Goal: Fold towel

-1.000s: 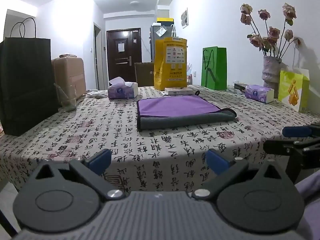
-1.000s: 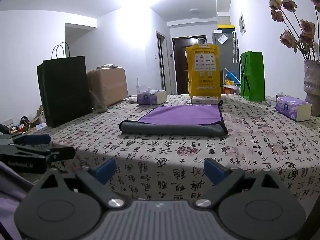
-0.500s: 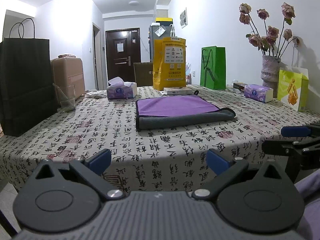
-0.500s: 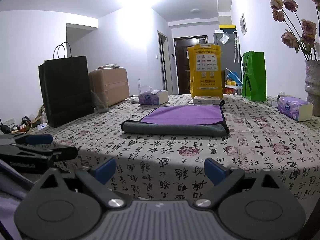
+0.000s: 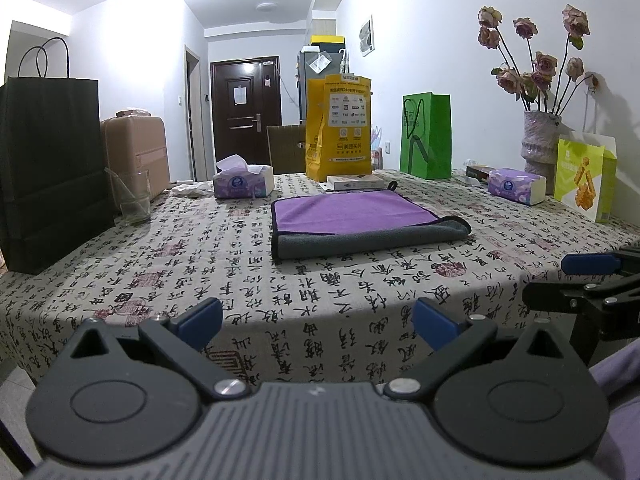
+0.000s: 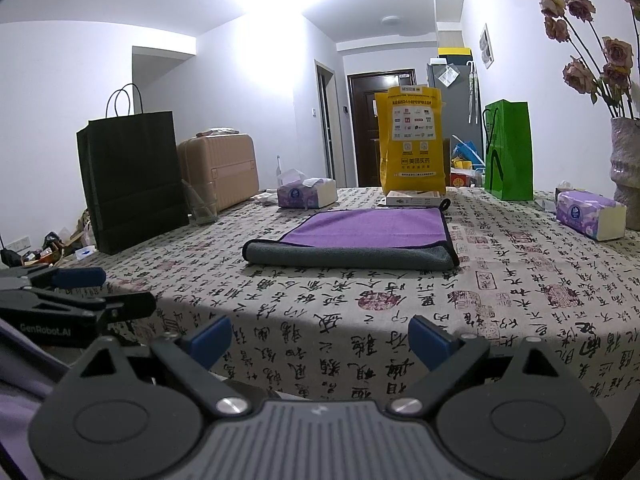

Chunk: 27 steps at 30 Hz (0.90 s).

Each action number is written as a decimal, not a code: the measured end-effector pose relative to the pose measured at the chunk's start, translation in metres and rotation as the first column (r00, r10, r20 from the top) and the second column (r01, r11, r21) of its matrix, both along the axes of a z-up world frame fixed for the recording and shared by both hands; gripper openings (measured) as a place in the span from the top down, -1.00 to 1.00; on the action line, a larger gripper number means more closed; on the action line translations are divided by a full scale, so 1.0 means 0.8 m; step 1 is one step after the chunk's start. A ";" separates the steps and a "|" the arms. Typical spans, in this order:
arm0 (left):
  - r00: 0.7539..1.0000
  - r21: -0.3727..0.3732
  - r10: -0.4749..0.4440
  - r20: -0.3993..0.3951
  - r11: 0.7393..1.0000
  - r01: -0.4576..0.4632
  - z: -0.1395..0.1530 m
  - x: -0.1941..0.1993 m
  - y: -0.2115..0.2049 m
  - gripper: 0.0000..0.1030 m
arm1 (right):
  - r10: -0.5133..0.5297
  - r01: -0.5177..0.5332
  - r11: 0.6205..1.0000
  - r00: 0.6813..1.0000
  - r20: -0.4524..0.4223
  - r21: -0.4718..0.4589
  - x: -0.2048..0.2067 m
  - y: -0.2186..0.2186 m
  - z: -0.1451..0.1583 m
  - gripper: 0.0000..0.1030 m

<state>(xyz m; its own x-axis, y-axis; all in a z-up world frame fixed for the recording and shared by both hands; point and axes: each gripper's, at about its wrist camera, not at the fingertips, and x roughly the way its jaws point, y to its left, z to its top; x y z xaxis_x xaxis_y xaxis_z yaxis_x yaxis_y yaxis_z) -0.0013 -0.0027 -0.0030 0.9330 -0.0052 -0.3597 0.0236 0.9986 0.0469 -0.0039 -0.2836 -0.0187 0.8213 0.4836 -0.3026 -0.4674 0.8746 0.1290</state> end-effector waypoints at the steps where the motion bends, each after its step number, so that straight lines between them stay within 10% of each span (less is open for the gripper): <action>1: 1.000 0.000 0.000 0.000 1.000 0.000 0.000 0.000 0.000 -1.00 | -0.001 0.001 1.000 1.000 0.000 -0.001 0.000 0.000 0.000 -0.85; 27: 1.000 0.001 0.000 0.000 1.000 0.000 0.000 0.000 0.000 -1.00 | 0.005 -0.005 1.000 1.000 -0.004 -0.002 0.003 0.000 -0.001 -0.85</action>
<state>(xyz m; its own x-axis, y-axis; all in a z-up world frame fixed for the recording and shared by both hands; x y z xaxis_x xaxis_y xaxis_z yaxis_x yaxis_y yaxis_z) -0.0015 -0.0029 -0.0029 0.9332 -0.0051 -0.3593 0.0240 0.9986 0.0481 -0.0017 -0.2834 -0.0195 0.8176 0.4871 -0.3069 -0.4715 0.8724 0.1287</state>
